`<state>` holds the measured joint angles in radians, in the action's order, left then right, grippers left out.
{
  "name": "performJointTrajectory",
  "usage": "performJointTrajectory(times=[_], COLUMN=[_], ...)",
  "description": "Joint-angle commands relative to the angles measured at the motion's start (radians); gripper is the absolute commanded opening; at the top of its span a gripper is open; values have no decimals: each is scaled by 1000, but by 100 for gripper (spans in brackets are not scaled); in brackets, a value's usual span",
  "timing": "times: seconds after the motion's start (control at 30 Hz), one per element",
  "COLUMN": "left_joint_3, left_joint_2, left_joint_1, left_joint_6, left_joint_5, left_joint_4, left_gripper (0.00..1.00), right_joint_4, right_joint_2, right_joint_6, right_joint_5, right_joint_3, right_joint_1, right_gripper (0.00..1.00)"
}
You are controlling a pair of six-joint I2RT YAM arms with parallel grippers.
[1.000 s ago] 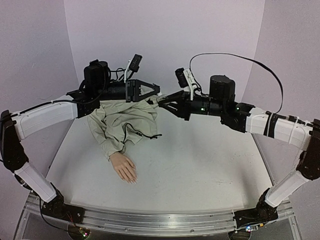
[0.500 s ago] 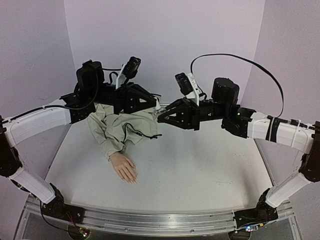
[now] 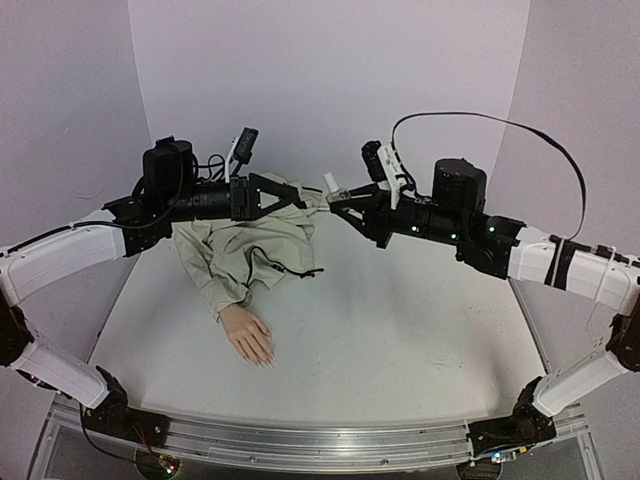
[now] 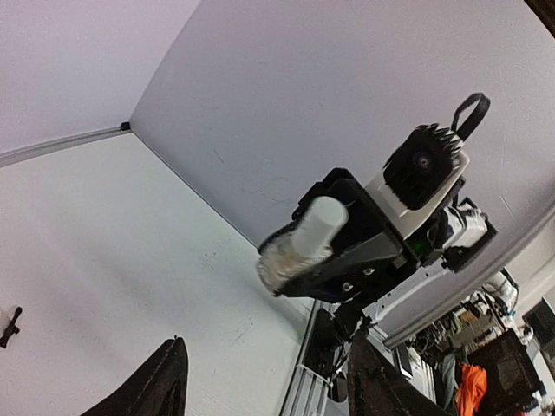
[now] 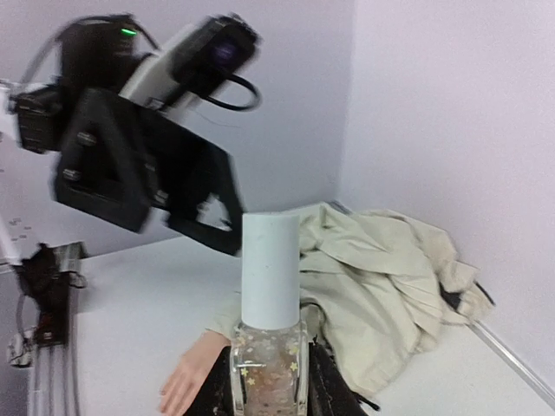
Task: Paint the nails
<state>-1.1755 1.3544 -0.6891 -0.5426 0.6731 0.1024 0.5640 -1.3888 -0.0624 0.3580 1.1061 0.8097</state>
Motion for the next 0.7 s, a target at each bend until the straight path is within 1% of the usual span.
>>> performJointTrajectory(times=[0.0,0.03,0.1,0.2,0.5,0.67], left_joint_3=[-22,-25,-43,-85,-159,-174], left_joint_2=[-32,-23,2,43,131,145], left_joint_1=[-3,-3,-4,-11,-38,-47], left_joint_6=[-139,-159,-169,-160,-131,-121], left_joint_5=[-221,-254,-289,-320,-389,-405], left_joint_4=[-14,-13,-13,-13,-13,-13], left_gripper=[61,60,60,60,59,50], right_joint_4=[31,31,36,43,59,61], right_joint_2=[-78,-102,-148,-207,-296,-319], right_joint_6=[-53,-54,-59,-69,-80,-90], right_joint_5=[-454,-545,-674,-794,-834,-829], right_joint_3=[74,92,123,168,250,274], right_joint_1=[51,68,102,146,207,217], right_gripper=[0,0,0,0,0,0])
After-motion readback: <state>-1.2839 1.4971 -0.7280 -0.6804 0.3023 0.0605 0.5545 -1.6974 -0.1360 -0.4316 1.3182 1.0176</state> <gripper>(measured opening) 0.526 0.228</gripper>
